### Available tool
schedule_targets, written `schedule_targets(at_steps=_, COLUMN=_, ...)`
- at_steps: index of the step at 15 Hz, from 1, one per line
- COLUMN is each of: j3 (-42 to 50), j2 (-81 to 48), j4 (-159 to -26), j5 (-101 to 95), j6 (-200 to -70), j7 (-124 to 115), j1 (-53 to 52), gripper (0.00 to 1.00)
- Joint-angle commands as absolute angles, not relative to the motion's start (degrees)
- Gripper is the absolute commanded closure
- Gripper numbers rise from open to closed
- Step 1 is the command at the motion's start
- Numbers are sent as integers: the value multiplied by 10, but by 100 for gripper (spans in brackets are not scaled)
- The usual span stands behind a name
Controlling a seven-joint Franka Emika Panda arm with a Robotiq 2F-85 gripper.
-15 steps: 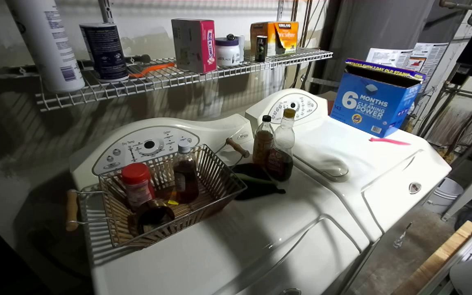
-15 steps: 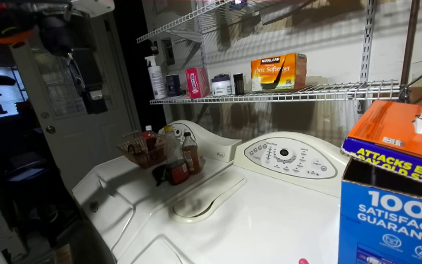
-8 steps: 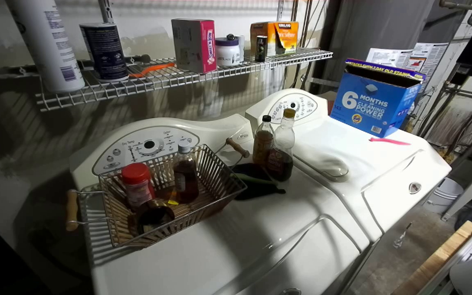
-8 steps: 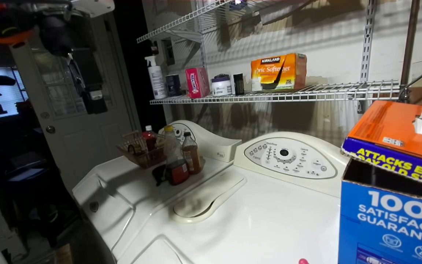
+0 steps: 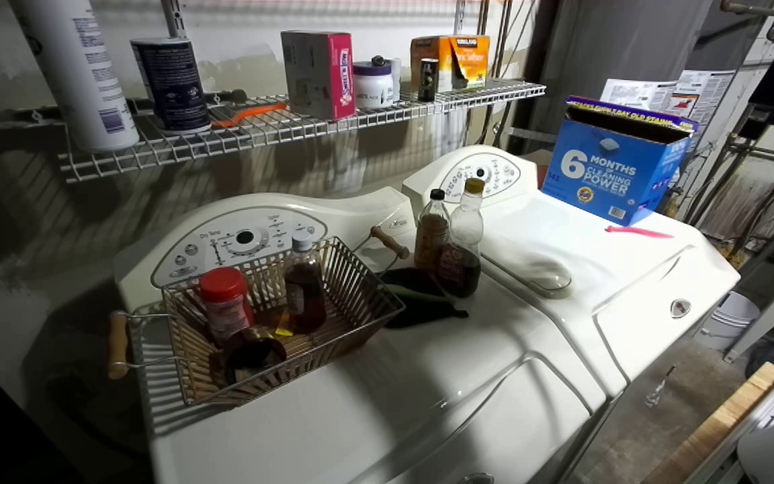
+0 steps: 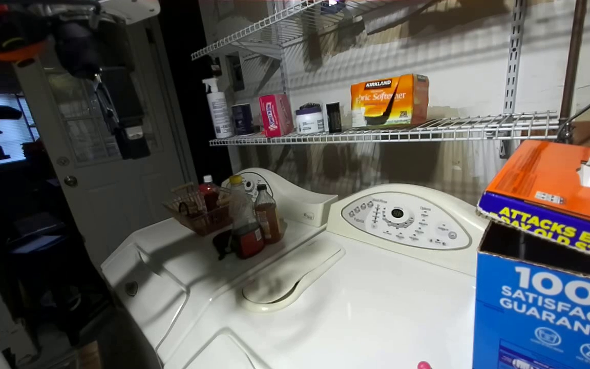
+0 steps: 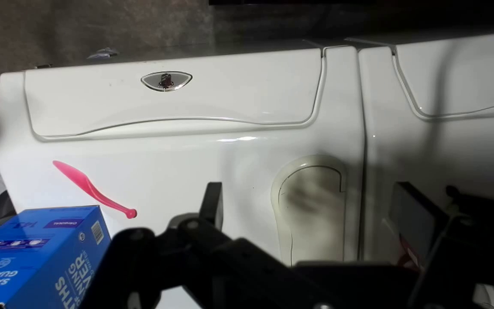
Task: Press a button on the washing machine
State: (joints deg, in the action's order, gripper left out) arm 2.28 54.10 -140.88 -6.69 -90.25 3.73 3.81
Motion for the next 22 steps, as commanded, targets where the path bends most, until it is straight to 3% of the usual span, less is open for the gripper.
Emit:
schedule_targets(at_steps=1, j3=27, j2=540, j4=-1407, j5=-70, j6=-900, j7=33, j1=31, gripper=0)
schedule_targets(at_steps=10, j3=91, j2=367, j4=-1376, j5=-71, j6=-1146, j7=147, j1=0, gripper=0)
schedule_targets(at_steps=22, j3=105, j2=61, j4=-1229, j5=54, j6=-1284, j7=237, j1=-15, gripper=0)
